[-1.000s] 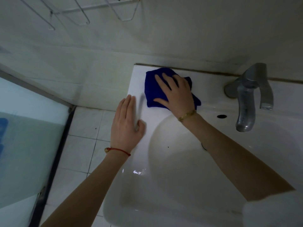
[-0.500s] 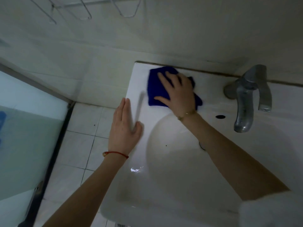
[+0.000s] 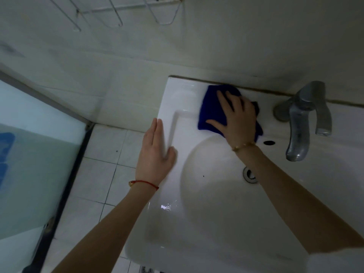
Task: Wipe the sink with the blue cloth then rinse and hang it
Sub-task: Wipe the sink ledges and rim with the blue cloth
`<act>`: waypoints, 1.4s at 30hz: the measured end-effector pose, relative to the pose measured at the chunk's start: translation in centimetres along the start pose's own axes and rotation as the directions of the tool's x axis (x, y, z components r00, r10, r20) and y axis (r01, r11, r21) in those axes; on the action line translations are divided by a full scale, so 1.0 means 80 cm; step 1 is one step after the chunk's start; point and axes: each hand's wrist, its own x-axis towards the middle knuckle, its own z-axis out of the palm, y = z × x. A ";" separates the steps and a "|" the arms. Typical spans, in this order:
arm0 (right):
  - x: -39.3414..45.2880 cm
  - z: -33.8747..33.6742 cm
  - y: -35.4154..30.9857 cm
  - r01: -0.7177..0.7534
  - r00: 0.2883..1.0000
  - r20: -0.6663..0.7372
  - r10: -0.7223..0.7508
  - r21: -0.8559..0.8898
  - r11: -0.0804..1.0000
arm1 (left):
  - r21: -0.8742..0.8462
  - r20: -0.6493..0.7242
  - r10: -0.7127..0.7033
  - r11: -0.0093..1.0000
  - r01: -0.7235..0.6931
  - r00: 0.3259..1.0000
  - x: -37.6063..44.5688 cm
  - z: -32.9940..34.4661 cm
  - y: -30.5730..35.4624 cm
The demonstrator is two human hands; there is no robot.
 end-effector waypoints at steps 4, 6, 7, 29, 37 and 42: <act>0.041 0.019 -0.063 0.171 0.985 0.013 -0.172 0.029 0.985 | 0.018 0.011 0.000 1.000 0.000 1.000 -0.002 0.002 -0.002; 0.033 0.016 -0.048 0.225 0.974 -0.016 -0.225 0.033 0.974 | 0.015 0.012 0.002 1.000 -0.002 1.000 -0.003 0.001 -0.003; 0.021 0.011 -0.030 0.221 0.975 -0.031 -0.220 0.018 0.975 | 0.009 0.008 0.005 1.000 -0.005 1.000 -0.003 0.001 -0.003; -0.033 -0.014 0.051 -0.098 0.995 -0.028 0.098 -0.004 0.995 | 0.040 0.026 0.012 0.999 -0.013 1.000 -0.001 0.004 -0.005; 0.069 0.021 -0.086 0.225 0.972 0.032 -0.233 0.155 0.962 | 0.129 0.078 -0.009 0.992 -0.001 0.997 -0.007 0.001 -0.003; 0.063 0.021 -0.081 0.437 0.887 0.022 -0.461 0.280 0.855 | 0.192 0.086 -0.024 0.981 0.008 0.996 -0.060 -0.014 -0.010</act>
